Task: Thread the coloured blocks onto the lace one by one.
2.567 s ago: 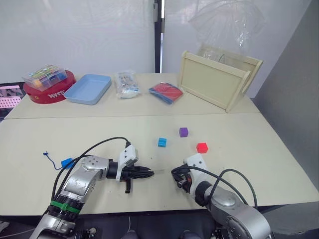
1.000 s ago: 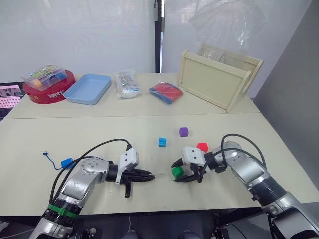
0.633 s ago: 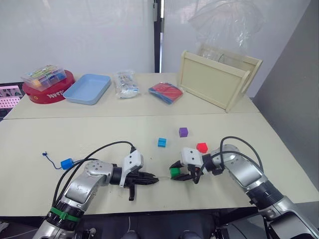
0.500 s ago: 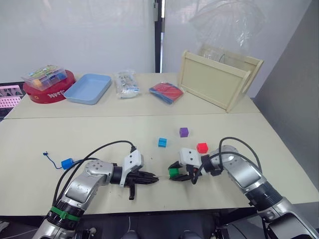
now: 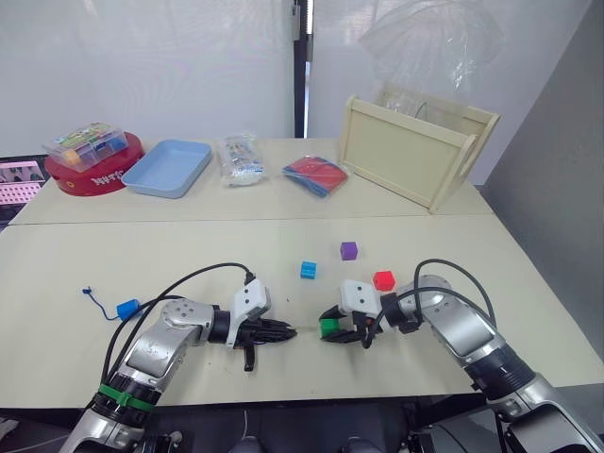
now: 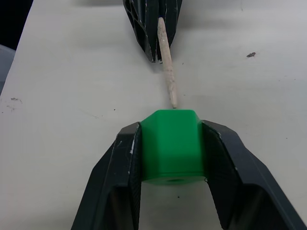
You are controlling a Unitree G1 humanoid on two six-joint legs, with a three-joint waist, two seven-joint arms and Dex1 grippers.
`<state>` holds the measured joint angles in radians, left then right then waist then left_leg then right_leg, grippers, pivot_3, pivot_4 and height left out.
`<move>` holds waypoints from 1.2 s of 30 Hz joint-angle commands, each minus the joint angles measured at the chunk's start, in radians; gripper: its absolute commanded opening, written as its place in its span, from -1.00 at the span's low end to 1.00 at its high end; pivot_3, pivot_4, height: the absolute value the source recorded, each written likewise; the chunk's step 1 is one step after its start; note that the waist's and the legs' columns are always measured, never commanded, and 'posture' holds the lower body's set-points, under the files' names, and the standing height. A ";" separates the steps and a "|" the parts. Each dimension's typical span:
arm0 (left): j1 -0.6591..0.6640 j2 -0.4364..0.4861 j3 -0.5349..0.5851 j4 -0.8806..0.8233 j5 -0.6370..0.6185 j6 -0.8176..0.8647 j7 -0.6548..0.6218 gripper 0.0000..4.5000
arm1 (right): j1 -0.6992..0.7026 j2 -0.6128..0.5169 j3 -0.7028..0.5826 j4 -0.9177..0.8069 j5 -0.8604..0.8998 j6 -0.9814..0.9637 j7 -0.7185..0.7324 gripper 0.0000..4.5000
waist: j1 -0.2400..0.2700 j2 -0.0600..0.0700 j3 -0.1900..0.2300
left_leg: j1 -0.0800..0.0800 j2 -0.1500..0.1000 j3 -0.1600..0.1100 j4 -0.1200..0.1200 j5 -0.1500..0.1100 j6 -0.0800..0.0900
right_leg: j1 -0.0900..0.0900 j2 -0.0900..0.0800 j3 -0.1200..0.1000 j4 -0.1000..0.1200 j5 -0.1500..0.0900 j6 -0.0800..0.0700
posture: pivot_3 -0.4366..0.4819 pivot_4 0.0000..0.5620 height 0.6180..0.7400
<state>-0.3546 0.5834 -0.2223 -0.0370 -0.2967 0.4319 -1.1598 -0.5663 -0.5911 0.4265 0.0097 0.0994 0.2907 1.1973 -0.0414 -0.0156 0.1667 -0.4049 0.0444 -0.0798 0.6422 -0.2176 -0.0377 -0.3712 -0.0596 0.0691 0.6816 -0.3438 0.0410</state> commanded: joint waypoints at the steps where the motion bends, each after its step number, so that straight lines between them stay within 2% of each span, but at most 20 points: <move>1: -0.013 -0.004 -0.011 -0.016 0.003 -0.017 -0.005 -1.00 | 0.003 -0.001 -0.018 -0.026 -0.003 0.008 -0.006 -0.40 | 0.000 0.000 0.000 | 0.000 0.000 0.000 0.000 0.000 0.000 | 0.000 0.000 0.000 0.000 0.000 0.000 | -0.05 -0.47 1.00; 15: -0.050 -0.059 -0.052 -0.024 0.010 0.002 0.018 -1.00 | 0.008 0.010 -0.010 -0.055 -0.007 0.048 -0.014 -0.40 | -0.001 0.000 0.000 | 0.000 0.000 0.000 0.000 0.000 0.000 | 0.000 0.000 0.000 0.000 0.000 0.000 | -0.05 -0.47 1.00; 20: -0.071 -0.086 -0.120 -0.020 0.048 -0.013 0.001 -1.00 | 0.004 0.027 0.000 -0.058 -0.015 0.074 -0.026 -0.40 | 0.000 0.000 0.000 | 0.000 0.000 0.000 0.000 0.000 0.000 | 0.000 0.000 0.000 0.000 0.000 0.000 | -0.05 -0.47 1.00; 28: -0.167 -0.194 -0.143 0.059 0.090 -0.038 0.026 -1.00 | 0.025 0.063 0.026 -0.103 -0.032 0.124 -0.042 -0.40 | 0.014 0.000 0.000 | 0.001 -0.001 0.000 0.002 0.000 0.000 | 0.002 0.000 0.000 0.000 0.000 0.000 | -0.05 -0.47 1.00; 36: -0.151 -0.190 -0.146 0.045 0.096 -0.010 0.005 -1.00 | 0.016 0.100 0.026 -0.099 -0.053 0.143 -0.050 -0.40 | 0.017 0.000 0.000 | 0.003 -0.001 0.000 0.002 0.000 0.000 | 0.003 0.000 0.000 0.001 0.000 0.000 | -0.05 -0.47 1.00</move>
<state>-0.4897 0.4412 -0.3365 0.0563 -0.1752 0.4416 -1.1503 -0.5486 -0.5407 0.4065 -0.0712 0.0416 0.4259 1.1694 -0.0245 -0.0156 0.1664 -0.4019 0.0437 -0.0799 0.6440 -0.2173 -0.0382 -0.3679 -0.0598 0.0692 0.6823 -0.3436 0.0412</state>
